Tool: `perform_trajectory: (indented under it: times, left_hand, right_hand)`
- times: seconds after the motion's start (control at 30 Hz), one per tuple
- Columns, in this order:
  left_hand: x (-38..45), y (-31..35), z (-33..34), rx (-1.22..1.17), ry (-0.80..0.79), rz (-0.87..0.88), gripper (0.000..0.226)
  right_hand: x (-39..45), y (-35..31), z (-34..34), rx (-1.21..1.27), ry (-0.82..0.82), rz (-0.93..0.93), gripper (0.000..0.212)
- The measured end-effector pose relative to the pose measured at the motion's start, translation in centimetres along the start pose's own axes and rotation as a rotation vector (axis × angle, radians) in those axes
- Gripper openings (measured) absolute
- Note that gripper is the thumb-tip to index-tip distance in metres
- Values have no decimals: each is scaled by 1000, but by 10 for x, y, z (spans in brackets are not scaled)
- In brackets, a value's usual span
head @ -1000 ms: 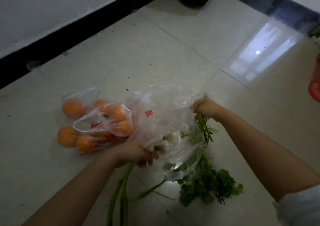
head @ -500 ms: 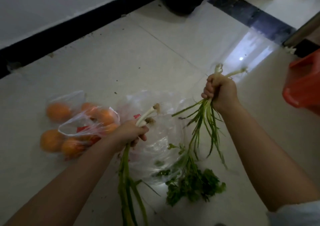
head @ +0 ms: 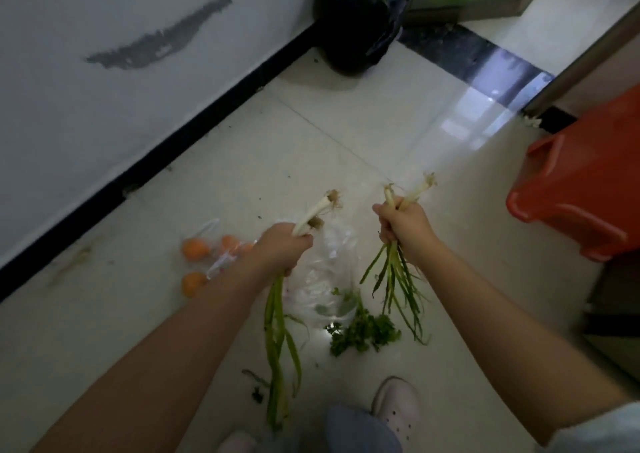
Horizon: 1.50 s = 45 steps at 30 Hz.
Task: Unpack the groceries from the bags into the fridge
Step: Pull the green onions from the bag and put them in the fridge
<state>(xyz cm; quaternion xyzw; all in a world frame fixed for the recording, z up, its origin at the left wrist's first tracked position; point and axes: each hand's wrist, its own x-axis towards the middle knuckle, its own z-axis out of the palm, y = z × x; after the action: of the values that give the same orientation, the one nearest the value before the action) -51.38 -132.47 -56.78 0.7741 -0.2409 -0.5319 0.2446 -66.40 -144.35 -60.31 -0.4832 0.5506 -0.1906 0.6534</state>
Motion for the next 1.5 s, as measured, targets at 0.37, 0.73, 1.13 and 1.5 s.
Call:
perform_trajectory:
  times: [0.37, 0.73, 1.13, 1.5]
  left_hand:
    - [-220, 292, -14, 253, -166, 217, 25]
    - [-470, 432, 138, 503, -640, 781, 21]
    - [-713, 431, 382, 822, -775, 1321, 25]
    - [-808, 517, 593, 587, -372, 1441, 46]
  right_hand:
    - [-218, -262, -137, 111, 62, -158, 32]
    - [-506, -352, -301, 65, 559, -478, 35]
    - [-814, -259, -509, -394, 1078, -302, 30]
    - [-898, -263, -737, -186, 1252, -596, 33]
